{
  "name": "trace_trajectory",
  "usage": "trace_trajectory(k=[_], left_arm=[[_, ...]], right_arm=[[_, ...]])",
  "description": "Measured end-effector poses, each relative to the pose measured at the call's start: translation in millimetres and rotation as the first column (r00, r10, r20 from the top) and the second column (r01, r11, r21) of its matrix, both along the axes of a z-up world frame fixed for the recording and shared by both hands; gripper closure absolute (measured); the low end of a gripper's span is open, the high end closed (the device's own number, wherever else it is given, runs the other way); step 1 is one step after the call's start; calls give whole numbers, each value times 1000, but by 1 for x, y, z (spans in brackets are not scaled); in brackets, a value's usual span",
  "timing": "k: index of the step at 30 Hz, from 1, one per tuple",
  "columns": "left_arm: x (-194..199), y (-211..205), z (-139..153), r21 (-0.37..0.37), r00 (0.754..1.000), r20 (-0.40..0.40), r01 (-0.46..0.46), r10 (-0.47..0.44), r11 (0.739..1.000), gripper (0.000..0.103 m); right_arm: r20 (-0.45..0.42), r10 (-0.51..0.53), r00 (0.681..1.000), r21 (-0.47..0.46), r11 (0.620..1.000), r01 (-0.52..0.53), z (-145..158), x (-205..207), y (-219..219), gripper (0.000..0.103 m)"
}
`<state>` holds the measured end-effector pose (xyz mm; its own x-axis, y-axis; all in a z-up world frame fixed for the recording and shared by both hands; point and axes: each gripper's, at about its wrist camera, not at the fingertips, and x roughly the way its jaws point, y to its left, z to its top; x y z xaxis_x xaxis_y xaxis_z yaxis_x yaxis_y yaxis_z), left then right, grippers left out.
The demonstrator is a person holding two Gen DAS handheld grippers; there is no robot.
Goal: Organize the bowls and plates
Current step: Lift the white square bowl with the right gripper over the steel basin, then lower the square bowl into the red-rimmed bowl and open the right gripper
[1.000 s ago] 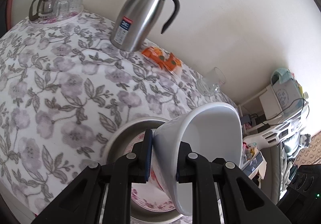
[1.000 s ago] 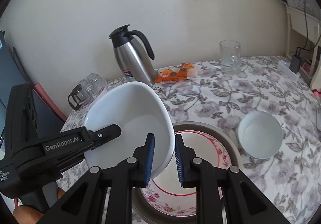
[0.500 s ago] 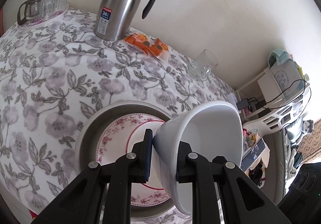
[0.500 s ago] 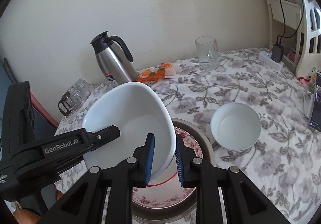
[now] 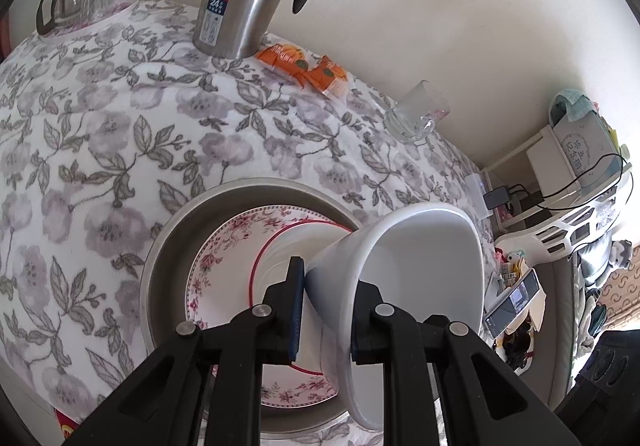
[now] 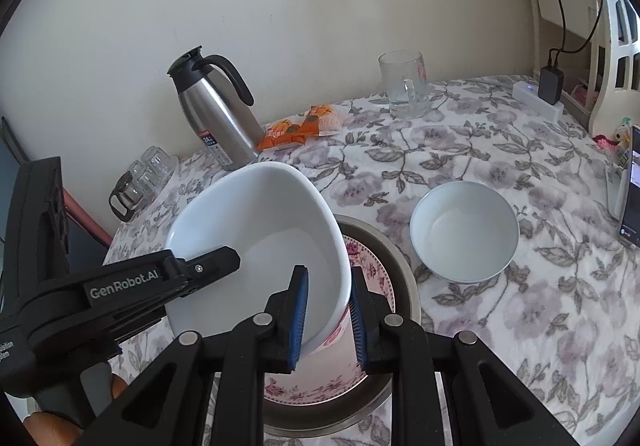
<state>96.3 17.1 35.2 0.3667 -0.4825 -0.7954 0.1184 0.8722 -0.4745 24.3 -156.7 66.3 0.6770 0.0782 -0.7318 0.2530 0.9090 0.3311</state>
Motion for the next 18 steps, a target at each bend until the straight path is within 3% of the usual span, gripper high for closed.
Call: trace_trajectory(k=[18], left_arm=[[6, 5, -19, 29, 998, -57, -9, 10, 1000, 85]], right_arm=[[-62, 25, 998, 0, 1000, -25, -14, 11, 7, 80]])
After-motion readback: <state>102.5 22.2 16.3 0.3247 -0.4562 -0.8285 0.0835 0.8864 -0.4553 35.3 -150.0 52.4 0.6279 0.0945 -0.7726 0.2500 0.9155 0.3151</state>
